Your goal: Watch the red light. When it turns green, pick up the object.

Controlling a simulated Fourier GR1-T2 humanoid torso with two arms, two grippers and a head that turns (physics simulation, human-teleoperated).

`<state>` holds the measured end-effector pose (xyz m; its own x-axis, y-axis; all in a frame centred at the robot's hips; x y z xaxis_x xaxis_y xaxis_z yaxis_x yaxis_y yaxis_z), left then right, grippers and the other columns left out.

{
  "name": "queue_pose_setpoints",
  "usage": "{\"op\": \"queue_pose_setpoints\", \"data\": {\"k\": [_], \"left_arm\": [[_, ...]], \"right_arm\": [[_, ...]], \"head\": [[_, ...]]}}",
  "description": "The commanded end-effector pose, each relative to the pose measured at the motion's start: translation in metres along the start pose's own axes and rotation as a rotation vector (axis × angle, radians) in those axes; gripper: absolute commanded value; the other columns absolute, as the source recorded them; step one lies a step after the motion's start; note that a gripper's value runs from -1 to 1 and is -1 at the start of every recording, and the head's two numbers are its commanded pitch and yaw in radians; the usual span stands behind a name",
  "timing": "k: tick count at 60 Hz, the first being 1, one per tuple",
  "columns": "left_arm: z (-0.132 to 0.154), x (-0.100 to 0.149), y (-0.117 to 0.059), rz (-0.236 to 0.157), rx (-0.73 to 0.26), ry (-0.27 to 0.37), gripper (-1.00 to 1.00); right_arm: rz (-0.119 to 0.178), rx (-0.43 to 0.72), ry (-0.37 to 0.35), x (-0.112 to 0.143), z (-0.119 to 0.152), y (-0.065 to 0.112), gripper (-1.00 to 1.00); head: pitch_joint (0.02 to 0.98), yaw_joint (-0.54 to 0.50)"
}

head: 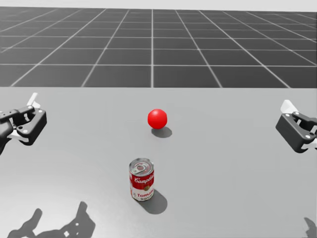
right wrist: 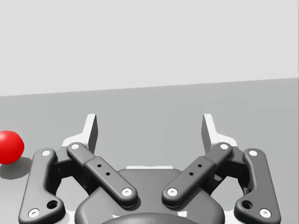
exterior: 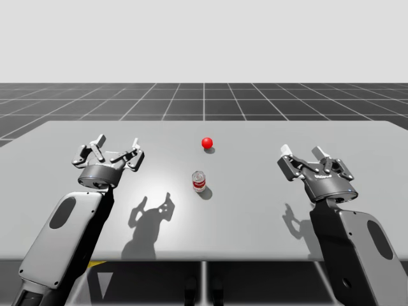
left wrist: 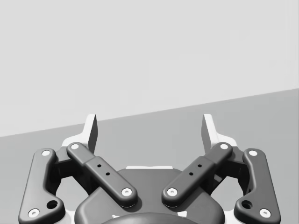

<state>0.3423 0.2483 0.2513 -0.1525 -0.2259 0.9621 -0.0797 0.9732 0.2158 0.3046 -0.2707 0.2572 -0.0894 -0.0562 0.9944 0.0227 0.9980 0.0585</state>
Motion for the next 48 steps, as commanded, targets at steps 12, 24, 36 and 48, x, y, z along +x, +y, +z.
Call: {"op": "queue_pose_setpoints", "data": {"k": [12,24,36,48], "left_arm": [[-0.0002,-0.0001,-0.0001,0.000,0.000,0.000,-1.00],[-0.0002,-0.0001,-0.0001,0.000,0.000,0.000,-1.00],[-0.0002,-0.0001,-0.0001,0.000,0.000,0.000,-1.00],[-0.0003,0.0002,-0.0010,-0.004,-0.003,-0.001,-1.00]], "right_arm": [[0.000,-0.001,-0.001,0.0003,-0.0001,-0.0006,-1.00],[0.004,-0.003,-0.003,0.0004,0.0000,-0.0006,-1.00],[0.013,-0.010,-0.010,0.0006,0.0005,-0.0001,-1.00],[0.012,-0.006,-0.008,0.0005,0.0004,0.0001,-1.00]], "head": [[0.575,-0.02],[0.575,-0.02],[0.572,-0.03],[0.606,-0.01]]}}
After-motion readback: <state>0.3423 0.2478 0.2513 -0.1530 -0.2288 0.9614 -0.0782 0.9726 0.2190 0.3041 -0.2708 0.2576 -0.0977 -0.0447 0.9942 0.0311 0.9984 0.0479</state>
